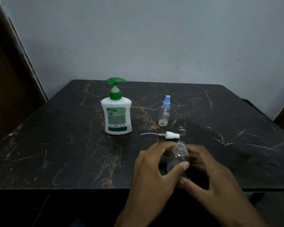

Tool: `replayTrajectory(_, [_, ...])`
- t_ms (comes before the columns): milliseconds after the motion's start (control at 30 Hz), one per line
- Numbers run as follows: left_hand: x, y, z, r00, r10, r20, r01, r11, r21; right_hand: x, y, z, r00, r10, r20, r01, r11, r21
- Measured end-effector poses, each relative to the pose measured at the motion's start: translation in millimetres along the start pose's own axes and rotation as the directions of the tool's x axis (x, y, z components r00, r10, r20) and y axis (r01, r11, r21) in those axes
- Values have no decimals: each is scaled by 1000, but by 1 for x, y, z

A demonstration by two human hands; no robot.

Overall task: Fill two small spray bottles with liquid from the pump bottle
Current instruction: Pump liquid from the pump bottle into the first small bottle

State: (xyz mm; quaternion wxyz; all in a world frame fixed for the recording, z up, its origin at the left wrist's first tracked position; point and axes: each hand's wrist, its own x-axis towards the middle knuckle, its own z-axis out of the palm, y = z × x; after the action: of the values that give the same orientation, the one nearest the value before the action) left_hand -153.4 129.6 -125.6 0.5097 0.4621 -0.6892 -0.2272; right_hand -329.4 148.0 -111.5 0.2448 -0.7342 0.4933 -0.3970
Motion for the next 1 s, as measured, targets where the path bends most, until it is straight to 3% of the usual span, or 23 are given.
replayTrajectory(133, [-2, 7, -10, 1000, -19, 1, 19, 1000, -19, 9, -4, 7, 997, 18, -70, -14, 998, 62])
replayTrajectory(200, [-2, 15, -25, 997, 6, -81, -1, 998, 59, 17, -8, 9, 997, 11, -76, -3, 995, 100])
replayTrajectory(367, [66, 56, -105, 904, 278, -325, -200, 947, 252, 59, -22, 25, 995, -67, -74, 73, 993, 87])
replayTrajectory(433, [120, 65, -134, 857, 315, -408, -214, 938, 273, 80, -25, 34, 989, -106, -102, 116, 989, 97])
replayTrajectory(500, [175, 60, -149, 866, 275, -418, -142, 936, 323, 100, -26, 46, 976, -148, -159, 163, 983, 88])
replayTrajectory(600, [233, 39, -148, 942, 50, -332, 89, 916, 391, 124, -24, 62, 953, -195, -231, 218, 973, 78])
replayTrajectory(667, [249, 25, -142, 955, -68, -289, 192, 883, 428, 134, -24, 71, 938, -219, -269, 246, 967, 71])
replayTrajectory(833, [255, 14, -133, 945, -176, -277, 304, 787, 536, 145, -25, 83, 916, -268, -300, 301, 951, 67])
replayTrajectory(1000, [255, 9, -129, 945, -213, -247, 323, 713, 622, 150, -20, 87, 904, -297, -309, 324, 945, 37])
